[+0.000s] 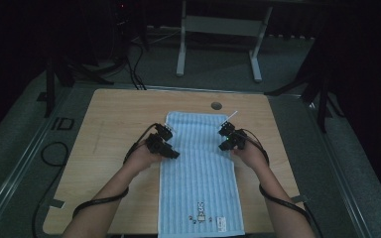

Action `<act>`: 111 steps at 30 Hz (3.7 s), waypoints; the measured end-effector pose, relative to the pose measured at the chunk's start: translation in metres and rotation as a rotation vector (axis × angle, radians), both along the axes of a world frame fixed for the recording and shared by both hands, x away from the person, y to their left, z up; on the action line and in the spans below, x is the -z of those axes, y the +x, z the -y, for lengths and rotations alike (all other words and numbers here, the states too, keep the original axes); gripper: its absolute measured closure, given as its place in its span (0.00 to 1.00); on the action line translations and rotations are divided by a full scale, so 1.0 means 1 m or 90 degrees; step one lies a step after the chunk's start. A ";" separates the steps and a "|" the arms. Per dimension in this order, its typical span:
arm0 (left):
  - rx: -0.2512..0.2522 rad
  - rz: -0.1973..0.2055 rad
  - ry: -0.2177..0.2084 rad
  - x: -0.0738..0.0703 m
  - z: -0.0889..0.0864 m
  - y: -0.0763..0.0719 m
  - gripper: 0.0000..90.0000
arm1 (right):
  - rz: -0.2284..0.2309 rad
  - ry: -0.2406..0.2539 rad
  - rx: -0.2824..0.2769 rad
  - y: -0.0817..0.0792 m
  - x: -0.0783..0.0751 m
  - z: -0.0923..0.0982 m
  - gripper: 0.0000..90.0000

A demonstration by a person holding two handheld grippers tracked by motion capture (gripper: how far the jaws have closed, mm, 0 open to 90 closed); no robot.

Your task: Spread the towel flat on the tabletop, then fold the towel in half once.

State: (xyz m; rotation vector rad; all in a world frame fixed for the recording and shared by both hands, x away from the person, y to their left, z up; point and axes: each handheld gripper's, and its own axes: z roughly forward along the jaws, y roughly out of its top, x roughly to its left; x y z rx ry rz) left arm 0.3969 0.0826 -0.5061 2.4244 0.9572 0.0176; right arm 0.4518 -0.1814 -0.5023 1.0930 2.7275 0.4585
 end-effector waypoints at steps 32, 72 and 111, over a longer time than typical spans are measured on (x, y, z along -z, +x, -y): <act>0.017 -0.002 0.008 0.014 -0.005 -0.036 0.54 | -0.006 0.059 0.008 -0.025 0.009 0.012 0.92; 0.045 0.007 0.047 0.010 0.024 -0.031 0.47 | 0.026 0.075 0.061 -0.057 0.004 0.072 0.64; -0.191 0.015 0.050 0.025 0.012 0.090 0.46 | -0.039 0.010 0.209 0.060 0.013 0.080 0.67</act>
